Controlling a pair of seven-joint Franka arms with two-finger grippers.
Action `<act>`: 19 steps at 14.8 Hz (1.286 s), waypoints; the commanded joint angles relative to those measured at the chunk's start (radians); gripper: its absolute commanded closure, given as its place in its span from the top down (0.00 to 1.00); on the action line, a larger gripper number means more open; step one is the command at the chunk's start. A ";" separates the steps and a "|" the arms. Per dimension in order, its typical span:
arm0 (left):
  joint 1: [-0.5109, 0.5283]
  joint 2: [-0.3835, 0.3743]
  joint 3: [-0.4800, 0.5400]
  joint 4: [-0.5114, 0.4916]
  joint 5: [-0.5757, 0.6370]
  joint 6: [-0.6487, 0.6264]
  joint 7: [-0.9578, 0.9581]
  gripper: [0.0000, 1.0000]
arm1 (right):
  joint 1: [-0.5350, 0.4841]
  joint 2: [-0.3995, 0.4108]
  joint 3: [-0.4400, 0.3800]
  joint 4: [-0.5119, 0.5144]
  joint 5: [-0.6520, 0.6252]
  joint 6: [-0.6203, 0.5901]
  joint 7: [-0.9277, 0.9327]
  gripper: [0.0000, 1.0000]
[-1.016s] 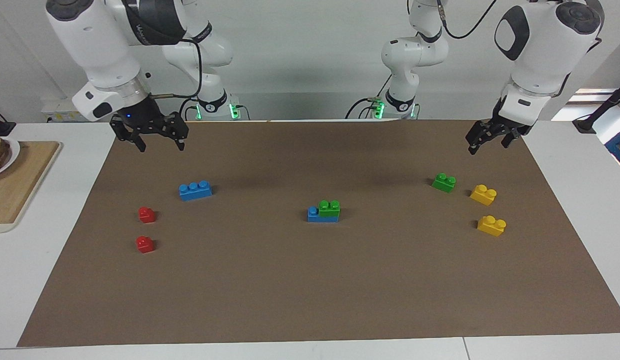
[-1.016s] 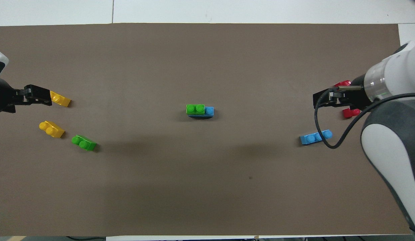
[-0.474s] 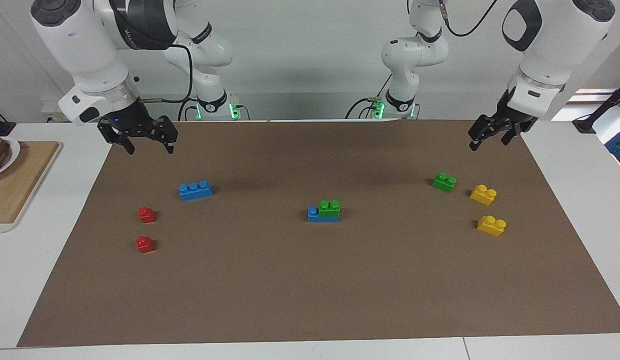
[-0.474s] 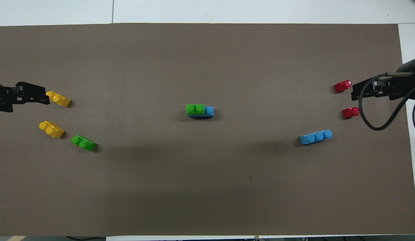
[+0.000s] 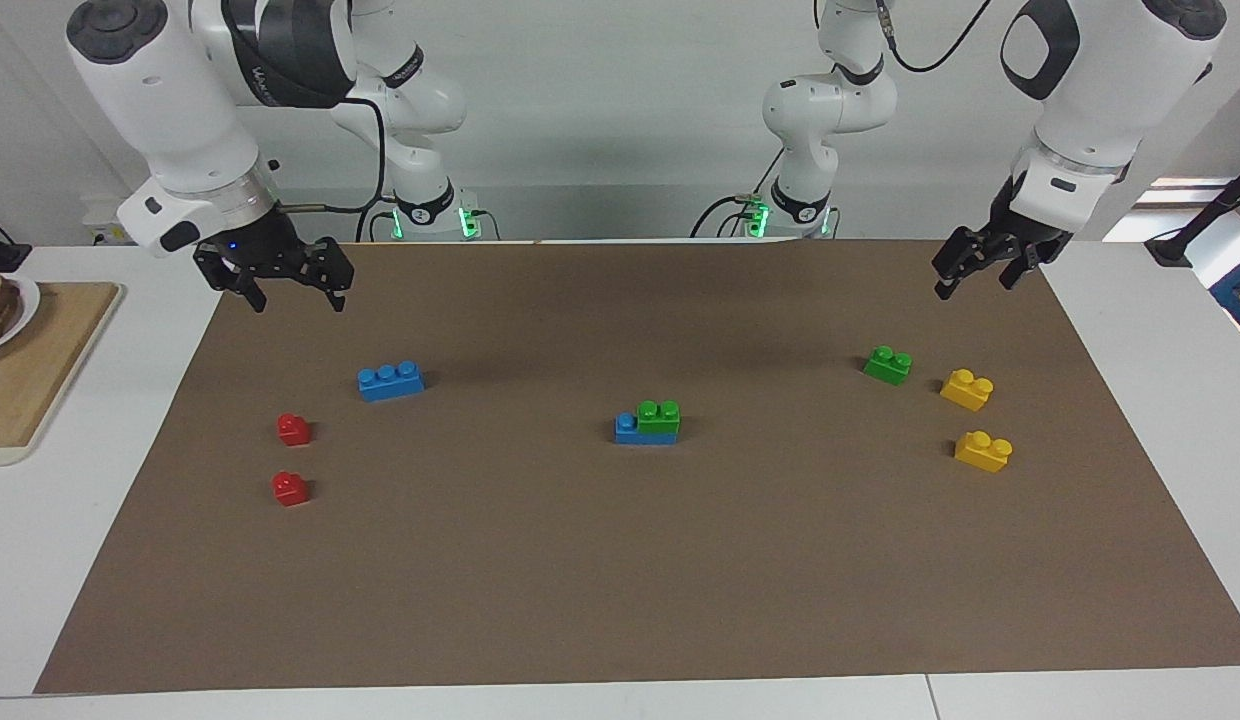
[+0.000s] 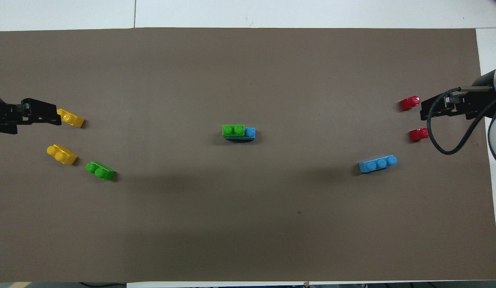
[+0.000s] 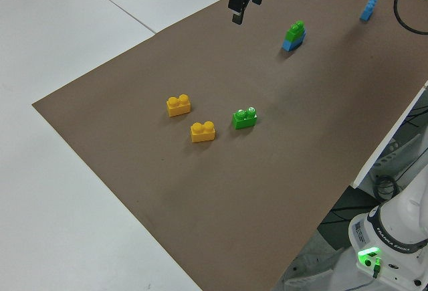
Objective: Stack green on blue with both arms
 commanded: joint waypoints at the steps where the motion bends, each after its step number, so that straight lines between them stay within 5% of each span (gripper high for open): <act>1: -0.006 -0.010 0.004 0.003 -0.015 -0.024 0.026 1.00 | -0.009 0.006 0.008 0.013 -0.016 -0.018 -0.006 1.00; 19: -0.008 -0.010 0.000 0.000 -0.008 -0.022 0.054 1.00 | -0.026 0.003 0.008 0.004 -0.004 -0.013 -0.003 1.00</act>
